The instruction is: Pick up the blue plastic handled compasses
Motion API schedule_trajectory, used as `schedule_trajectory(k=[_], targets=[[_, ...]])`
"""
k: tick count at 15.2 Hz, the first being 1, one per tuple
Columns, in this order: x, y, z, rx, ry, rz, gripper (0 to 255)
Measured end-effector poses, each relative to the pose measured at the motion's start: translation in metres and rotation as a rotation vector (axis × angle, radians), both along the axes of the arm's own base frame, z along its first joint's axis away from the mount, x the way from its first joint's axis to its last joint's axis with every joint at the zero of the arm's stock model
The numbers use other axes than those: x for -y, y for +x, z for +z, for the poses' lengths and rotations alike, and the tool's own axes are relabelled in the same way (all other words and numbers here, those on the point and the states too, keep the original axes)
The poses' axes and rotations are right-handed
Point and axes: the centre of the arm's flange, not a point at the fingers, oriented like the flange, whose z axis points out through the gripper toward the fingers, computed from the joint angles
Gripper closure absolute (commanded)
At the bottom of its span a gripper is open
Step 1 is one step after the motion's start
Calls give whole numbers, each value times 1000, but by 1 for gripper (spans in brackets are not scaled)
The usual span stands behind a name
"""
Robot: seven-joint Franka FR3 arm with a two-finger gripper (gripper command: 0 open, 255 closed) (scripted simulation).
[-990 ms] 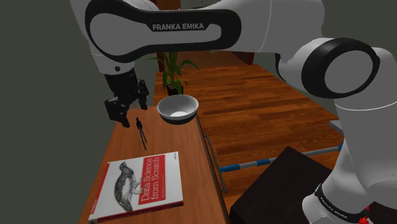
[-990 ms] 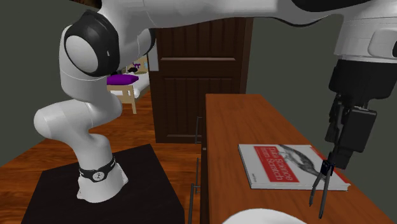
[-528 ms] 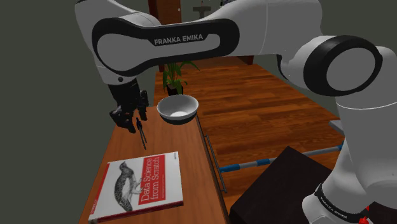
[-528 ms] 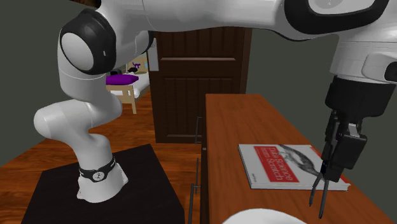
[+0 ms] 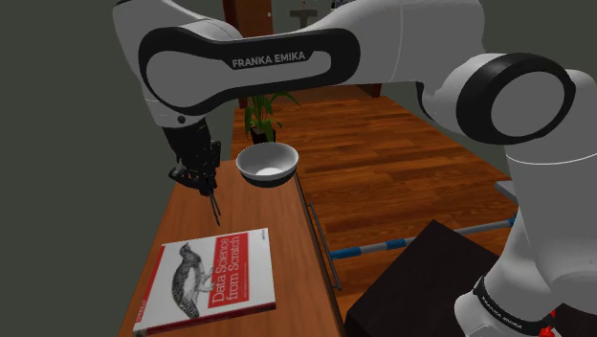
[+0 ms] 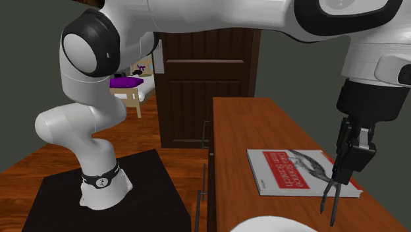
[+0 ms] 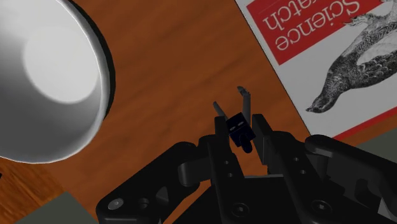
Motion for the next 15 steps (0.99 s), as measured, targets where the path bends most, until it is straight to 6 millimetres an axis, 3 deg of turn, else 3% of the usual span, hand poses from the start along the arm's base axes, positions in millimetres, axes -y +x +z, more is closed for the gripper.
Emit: schedule_trajectory(k=[4, 15], targets=[[0, 0, 9, 0, 0, 1, 255], [0, 0, 67, 0, 1, 1, 255]])
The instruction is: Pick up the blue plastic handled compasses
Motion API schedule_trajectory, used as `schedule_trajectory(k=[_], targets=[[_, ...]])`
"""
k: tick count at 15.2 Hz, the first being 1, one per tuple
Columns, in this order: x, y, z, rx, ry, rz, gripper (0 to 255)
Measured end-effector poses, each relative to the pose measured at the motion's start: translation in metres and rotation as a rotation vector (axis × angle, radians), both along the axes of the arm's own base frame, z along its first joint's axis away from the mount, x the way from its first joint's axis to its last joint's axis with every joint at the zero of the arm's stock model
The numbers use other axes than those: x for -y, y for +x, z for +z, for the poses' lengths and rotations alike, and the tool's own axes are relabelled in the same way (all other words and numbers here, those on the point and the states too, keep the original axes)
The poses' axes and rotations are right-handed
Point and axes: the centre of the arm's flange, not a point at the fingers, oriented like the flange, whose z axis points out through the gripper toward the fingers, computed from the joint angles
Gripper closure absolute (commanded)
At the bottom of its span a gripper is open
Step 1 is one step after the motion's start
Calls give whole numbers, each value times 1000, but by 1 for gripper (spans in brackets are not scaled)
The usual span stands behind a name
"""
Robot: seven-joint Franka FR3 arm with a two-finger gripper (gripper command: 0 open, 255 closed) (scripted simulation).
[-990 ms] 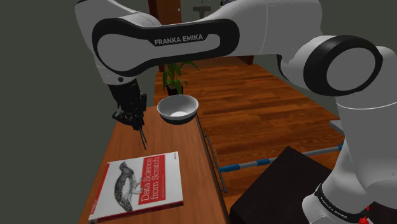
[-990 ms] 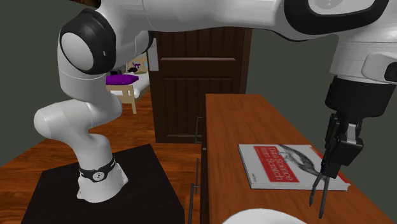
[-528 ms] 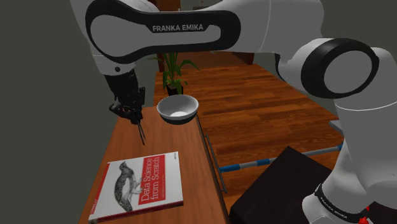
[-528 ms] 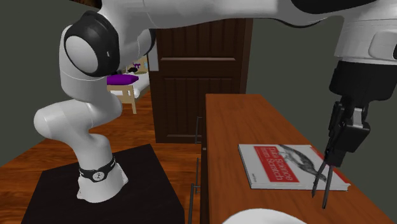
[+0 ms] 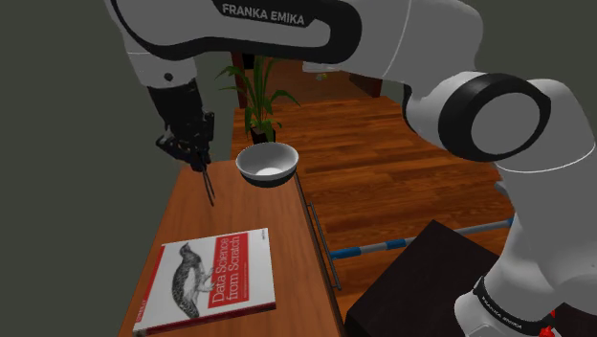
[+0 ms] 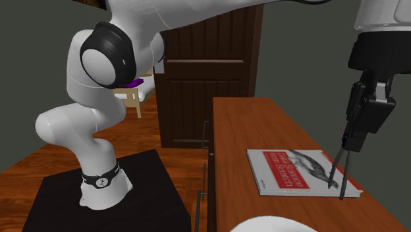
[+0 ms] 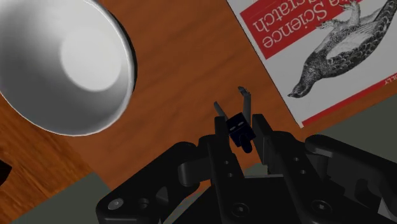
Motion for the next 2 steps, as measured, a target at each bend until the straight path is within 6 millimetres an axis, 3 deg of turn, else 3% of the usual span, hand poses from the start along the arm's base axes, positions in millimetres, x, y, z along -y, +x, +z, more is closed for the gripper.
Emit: schedule_trajectory(k=[2], targets=[[0, 1, 8, 0, 0, 0, 255]])
